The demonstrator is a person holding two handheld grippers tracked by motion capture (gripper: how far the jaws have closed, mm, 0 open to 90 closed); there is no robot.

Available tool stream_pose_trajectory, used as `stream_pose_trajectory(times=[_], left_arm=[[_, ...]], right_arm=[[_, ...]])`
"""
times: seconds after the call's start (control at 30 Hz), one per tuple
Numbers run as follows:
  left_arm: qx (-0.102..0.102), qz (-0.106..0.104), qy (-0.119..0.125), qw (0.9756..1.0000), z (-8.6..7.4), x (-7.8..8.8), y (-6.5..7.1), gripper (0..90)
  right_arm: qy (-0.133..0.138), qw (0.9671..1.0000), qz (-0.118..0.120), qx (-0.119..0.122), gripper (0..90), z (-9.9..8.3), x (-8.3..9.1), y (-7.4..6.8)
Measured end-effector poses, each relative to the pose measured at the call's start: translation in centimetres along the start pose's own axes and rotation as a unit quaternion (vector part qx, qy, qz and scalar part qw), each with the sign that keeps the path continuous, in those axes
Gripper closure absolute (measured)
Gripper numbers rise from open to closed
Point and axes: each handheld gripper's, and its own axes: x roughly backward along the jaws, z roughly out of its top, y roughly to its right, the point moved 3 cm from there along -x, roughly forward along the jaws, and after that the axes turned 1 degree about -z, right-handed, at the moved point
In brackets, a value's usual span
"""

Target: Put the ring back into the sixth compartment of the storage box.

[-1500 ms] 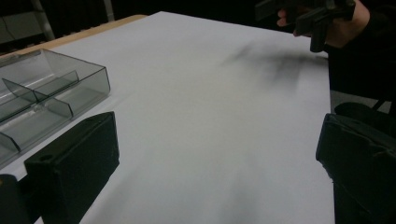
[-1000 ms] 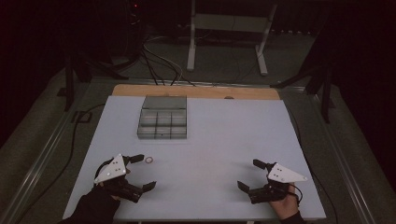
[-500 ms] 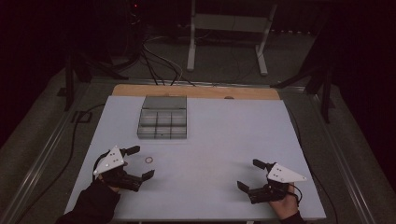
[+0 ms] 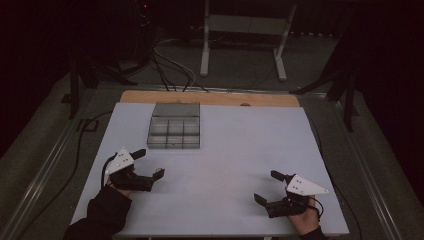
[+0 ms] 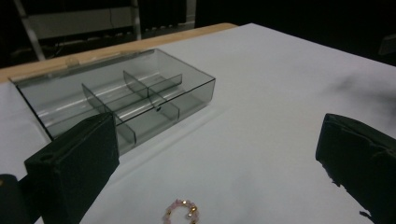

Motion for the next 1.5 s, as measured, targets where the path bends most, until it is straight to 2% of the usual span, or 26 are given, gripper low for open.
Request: stream_pose_trajectory(times=[0.1,0.17,0.23,0.3,0.37,0.53,0.63,0.87,0.97,1.07,1.1,1.13,1.27,1.37,1.5], left_arm=[[0.003,0.005,-0.003,1.0,-0.1,-0.2,-0.2,0.6],[0.008,0.02,-0.007,0.9998,-0.3,-0.4,-0.4,0.6],[0.006,0.042,-0.007,0.9991,-0.5,-0.5,-0.6,2.2],[0.013,0.044,-0.009,0.9989,-0.6,-0.5,-0.8,2.2],[0.01,0.055,-0.016,0.9983,-0.8,-0.6,-1.0,2.2],[0.041,0.047,-0.033,0.9975,-1.0,-0.7,-1.1,2.2],[0.049,0.063,-0.047,0.9957,-1.2,-0.6,-1.3,5.5],[0.044,0.063,-0.086,0.9934,-1.8,-1.1,-1.3,7.2],[0.043,0.066,-0.112,0.9906,-2.2,-1.7,-1.1,8.2],[0.045,0.077,-0.135,0.9868,-2.5,-2.0,-1.1,15.4],[0.045,0.077,-0.135,0.9868,-2.5,-2.0,-1.1,16.5],[0.046,0.078,-0.144,0.9855,-2.6,-2.1,-1.1,16.5],[0.05,0.083,-0.145,0.9846,-2.7,-2.2,-1.2,23.1],[0.052,0.085,-0.14,0.9851,-2.7,-2.1,-1.2,30.8],[0.054,0.094,-0.139,0.9843,-2.7,-2.1,-1.2,40.8]], right_arm=[[-0.002,1.0,0.0,-0.001,0.0,0.0,0.0,0.0],[0.0,1.0,-0.001,0.0,0.0,0.0,0.0,0.0],[-0.001,1.0,-0.001,-0.001,0.0,0.0,0.0,0.0],[-0.001,1.0,-0.002,-0.002,0.0,0.0,0.0,0.1],[-0.001,1.0,-0.001,0.0,0.0,0.0,0.1,0.0],[0.0,1.0,-0.002,-0.002,0.0,0.0,0.1,0.1],[0.0,1.0,-0.002,-0.003,0.0,0.0,0.1,0.1],[0.0,1.0,-0.001,-0.005,0.0,0.0,0.1,0.1],[0.0,1.0,-0.001,-0.003,0.0,0.0,0.1,0.1],[-0.001,1.0,0.0,-0.006,0.0,0.0,0.1,0.2],[-0.001,1.0,0.0,-0.006,0.0,0.0,0.1,0.2],[-0.001,1.0,0.0,-0.005,0.0,0.0,0.1,0.1],[-0.001,1.0,0.0,-0.007,0.0,0.0,0.1,0.2],[-0.002,1.0,0.0,-0.006,0.0,-0.1,0.1,0.2],[0.0,1.0,0.002,-0.009,0.0,0.0,0.1,0.2]])
